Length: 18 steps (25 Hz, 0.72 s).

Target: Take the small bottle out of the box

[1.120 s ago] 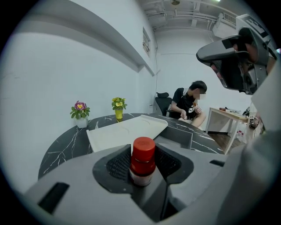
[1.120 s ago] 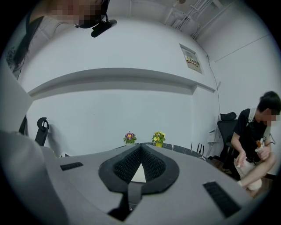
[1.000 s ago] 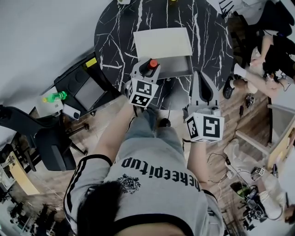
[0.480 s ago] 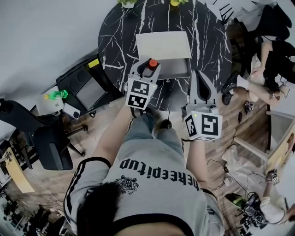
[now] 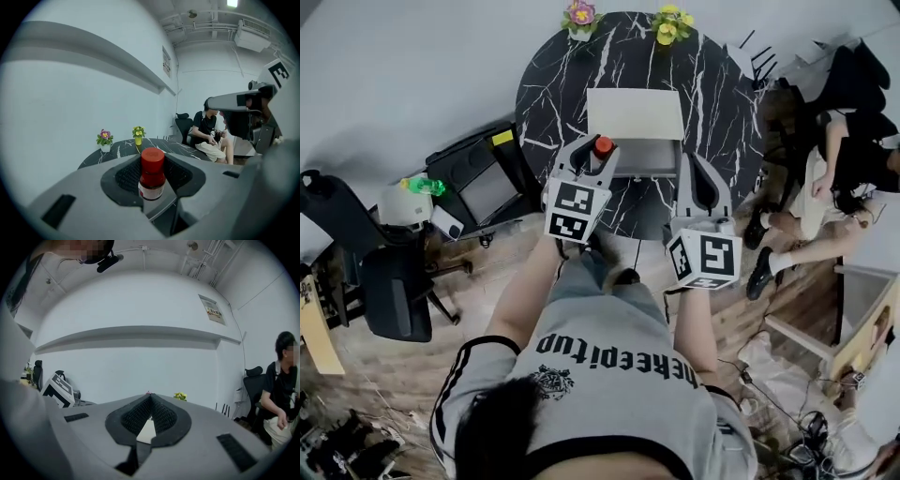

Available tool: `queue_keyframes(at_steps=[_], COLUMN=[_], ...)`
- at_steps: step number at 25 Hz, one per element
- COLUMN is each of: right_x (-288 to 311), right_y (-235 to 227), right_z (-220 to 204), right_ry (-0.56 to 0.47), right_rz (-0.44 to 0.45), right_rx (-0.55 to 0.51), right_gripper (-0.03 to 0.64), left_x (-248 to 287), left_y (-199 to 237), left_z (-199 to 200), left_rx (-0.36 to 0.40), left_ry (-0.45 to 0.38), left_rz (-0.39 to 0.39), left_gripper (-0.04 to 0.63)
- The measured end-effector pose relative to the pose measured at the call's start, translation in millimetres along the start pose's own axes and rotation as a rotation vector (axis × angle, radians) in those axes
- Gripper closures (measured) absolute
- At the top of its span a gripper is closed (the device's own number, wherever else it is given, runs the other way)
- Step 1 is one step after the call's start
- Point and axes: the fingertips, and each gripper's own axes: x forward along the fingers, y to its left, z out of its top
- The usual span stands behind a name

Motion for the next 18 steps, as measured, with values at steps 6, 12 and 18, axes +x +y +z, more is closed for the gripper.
queue_keyframes(at_steps=[6,12,18], right_x=[-14.9,-31.8,-54.5], right_y=[3.6,2.1,-1.7], right_z=[13.8,27.0,37.7], right_ry=[-0.037,-0.067,-0.097], right_rz=[0.041,0.060,0.080], right_rx=[-0.010,-0.011,-0.016], right_gripper=[0.617,0.617,0.618], left_x=[-34.5,-65.3,-94.2], left_y=[-7.2,-17.4,-34.2], left_z=[20.9,42.1,62.6], left_rx=[0.006,-0.001,-0.007], left_ry=[-0.047,-0.091,-0.140], left_rz=[0.067,0.112,0.148], left_gripper=[0.446,0.446,0.446])
